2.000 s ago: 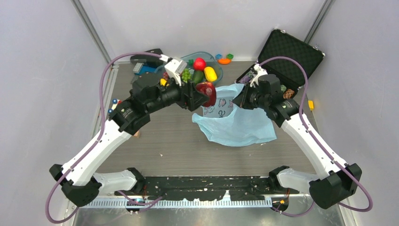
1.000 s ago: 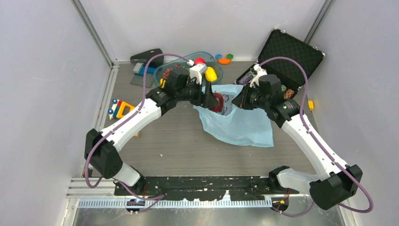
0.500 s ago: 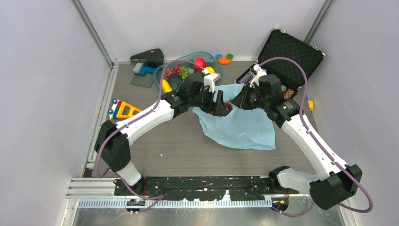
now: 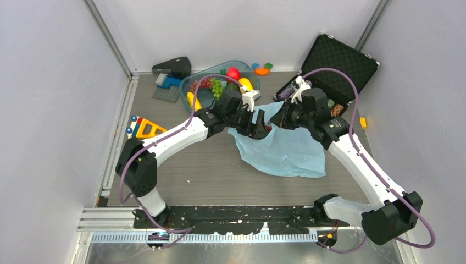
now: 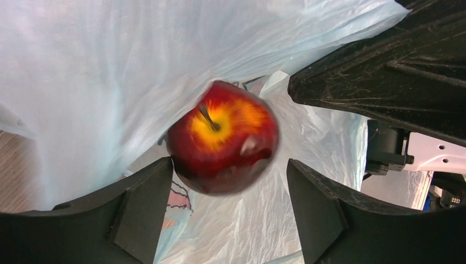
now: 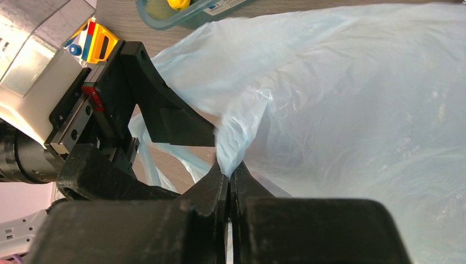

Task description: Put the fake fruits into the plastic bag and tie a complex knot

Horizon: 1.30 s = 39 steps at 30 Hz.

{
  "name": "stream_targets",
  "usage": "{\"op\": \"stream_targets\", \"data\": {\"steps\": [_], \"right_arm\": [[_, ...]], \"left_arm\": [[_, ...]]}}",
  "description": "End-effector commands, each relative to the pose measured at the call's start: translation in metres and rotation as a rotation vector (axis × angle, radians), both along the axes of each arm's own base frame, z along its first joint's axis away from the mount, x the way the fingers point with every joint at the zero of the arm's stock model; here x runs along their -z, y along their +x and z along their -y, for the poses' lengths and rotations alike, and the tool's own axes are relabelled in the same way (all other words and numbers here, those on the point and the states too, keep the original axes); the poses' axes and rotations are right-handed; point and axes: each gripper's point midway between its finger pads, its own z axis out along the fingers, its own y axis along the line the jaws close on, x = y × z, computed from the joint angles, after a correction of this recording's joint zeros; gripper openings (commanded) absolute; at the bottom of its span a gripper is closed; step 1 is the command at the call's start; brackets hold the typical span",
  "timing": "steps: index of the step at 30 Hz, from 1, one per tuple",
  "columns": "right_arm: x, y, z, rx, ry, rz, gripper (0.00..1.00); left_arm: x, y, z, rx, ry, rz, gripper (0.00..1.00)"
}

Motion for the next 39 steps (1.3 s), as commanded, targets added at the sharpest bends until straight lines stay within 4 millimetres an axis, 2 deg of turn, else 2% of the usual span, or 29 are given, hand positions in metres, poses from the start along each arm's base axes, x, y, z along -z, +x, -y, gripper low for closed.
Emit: {"op": "stream_targets", "data": {"steps": [1,8,12,20,24,28,31,33,36,39], "right_arm": [[-0.015,0.008,-0.003,0.007,0.032,0.056,0.05],[-0.015,0.008,-0.002,0.010,0.030,0.058,0.05],[-0.014,0.009,-0.001,0.014,0.025,0.057,0.05],[-0.013,0.009,0.002,0.029,0.016,0.062,0.05],[-0.012,0.009,0.002,0.028,0.016,0.061,0.05],[-0.012,0.009,0.002,0.025,0.015,0.061,0.05],[-0.011,0.009,0.001,0.023,0.015,0.059,0.05],[-0.010,0.008,0.001,0.021,0.015,0.060,0.05],[-0.010,0.008,0.001,0.017,0.017,0.060,0.05],[-0.009,0.007,0.001,0.016,0.017,0.060,0.05]], "left_arm": [[-0.015,0.000,0.005,0.019,-0.047,0.037,0.84],[-0.019,0.001,0.002,0.010,-0.043,0.059,0.87],[-0.032,0.000,-0.004,0.020,-0.041,0.122,0.87],[-0.073,0.000,-0.036,0.011,0.027,0.306,0.93],[-0.106,0.002,-0.056,-0.015,0.056,0.395,0.96],[-0.140,0.008,-0.079,-0.067,0.014,0.444,0.99],[-0.154,0.025,-0.104,-0.165,0.012,0.454,0.99],[-0.152,0.048,-0.131,-0.283,0.052,0.439,0.99],[-0.140,0.086,-0.173,-0.476,0.107,0.372,0.98],[-0.114,0.125,-0.216,-0.664,0.151,0.286,0.92]]}}
